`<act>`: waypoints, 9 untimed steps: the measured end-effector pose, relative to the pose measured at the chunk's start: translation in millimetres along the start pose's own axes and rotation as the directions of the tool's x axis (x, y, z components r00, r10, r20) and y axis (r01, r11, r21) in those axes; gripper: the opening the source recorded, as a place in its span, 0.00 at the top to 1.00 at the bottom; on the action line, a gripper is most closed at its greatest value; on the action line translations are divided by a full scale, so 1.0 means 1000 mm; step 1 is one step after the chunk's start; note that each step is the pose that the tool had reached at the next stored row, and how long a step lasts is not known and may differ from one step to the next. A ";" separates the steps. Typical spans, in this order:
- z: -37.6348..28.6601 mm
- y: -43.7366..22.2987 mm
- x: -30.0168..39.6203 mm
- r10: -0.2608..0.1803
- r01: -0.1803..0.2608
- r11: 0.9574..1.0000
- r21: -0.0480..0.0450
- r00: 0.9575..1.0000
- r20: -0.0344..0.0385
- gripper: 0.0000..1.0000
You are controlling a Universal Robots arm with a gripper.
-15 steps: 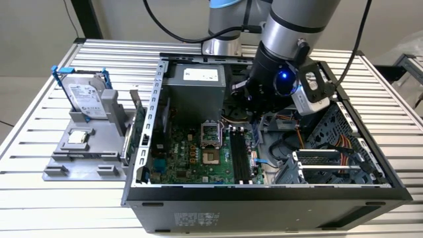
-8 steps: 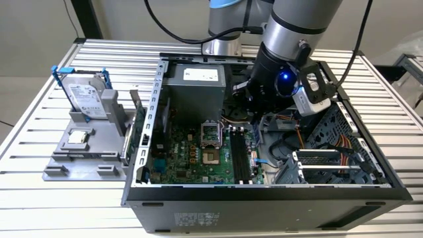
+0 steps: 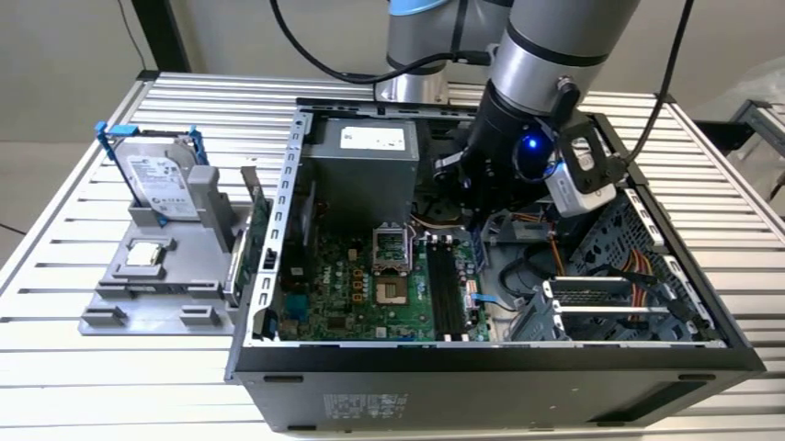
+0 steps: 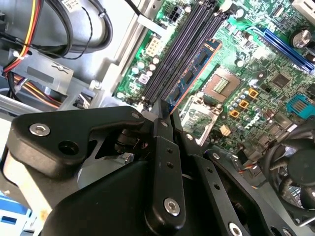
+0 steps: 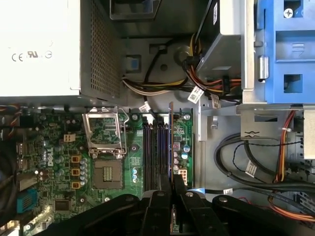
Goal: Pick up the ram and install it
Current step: 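Insert the ram into the slot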
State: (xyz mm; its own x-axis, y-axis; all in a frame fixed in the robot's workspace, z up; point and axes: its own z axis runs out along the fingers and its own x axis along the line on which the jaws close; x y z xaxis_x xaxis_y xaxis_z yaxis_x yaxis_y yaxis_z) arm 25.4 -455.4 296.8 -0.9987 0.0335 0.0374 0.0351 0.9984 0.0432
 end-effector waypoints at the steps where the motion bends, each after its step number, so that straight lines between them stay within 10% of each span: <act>1: 0.0002 0.0000 -0.0003 0.000 0.000 1.000 0.000 1.000 0.000 1.00; 9: 0.0018 0.0000 -0.0027 0.002 -0.002 1.000 0.000 1.000 0.000 1.00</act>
State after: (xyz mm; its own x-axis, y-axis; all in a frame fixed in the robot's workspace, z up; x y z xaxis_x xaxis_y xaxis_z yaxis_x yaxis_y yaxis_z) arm 28.0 -455.4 294.9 -0.9987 0.0356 0.0373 0.0372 0.9984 0.0433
